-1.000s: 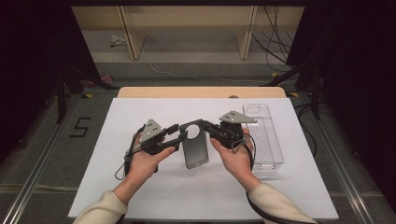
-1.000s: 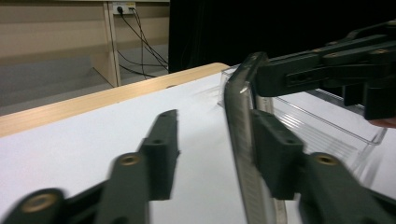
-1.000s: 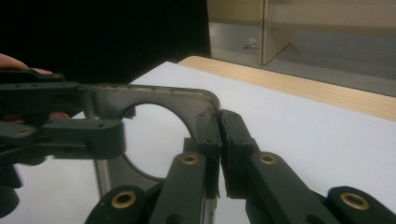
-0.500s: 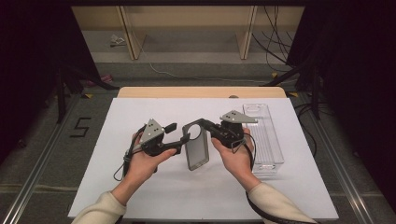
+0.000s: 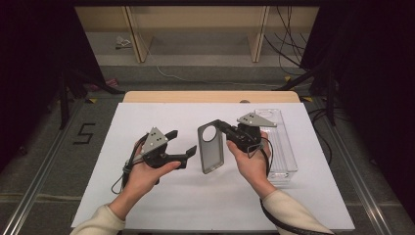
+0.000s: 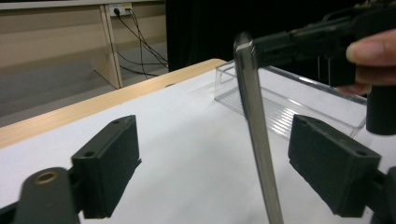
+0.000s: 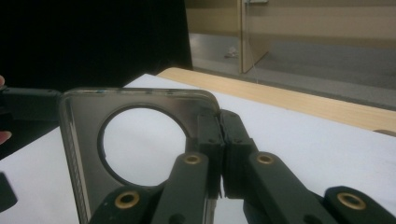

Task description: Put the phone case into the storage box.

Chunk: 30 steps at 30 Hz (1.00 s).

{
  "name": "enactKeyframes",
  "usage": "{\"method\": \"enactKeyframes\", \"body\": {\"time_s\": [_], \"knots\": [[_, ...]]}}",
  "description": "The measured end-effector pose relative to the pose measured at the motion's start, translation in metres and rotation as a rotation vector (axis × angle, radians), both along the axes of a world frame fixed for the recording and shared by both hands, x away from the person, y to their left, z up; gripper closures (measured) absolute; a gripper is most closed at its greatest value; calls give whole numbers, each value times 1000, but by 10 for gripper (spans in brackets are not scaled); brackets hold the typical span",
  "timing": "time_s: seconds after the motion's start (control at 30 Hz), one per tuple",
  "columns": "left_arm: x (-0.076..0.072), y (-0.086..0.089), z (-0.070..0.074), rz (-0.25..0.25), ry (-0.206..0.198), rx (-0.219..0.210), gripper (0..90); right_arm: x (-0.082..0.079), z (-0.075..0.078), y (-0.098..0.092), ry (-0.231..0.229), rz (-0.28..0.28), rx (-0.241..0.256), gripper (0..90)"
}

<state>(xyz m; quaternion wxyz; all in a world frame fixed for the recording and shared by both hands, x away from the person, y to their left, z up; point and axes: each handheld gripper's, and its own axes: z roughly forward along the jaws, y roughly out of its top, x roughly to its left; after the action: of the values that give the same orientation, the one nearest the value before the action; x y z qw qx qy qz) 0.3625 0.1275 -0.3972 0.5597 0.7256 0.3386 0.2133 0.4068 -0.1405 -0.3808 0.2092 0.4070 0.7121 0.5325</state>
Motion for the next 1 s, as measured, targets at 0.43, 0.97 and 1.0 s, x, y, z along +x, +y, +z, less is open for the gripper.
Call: {"method": "enactKeyframes", "body": {"time_s": [0.43, 0.97, 1.0], "knots": [[-8, 17, -10, -26, 27, 46, 93, 1, 5, -4, -13, -10, 8, 887], [-11, 29, -18, -17, 30, 94, 54, 3, 12, -13, -30, -35, 21, 887], [-11, 30, -18, -17, 30, 96, 54, 3, 12, -14, -30, -35, 21, 887]]}}
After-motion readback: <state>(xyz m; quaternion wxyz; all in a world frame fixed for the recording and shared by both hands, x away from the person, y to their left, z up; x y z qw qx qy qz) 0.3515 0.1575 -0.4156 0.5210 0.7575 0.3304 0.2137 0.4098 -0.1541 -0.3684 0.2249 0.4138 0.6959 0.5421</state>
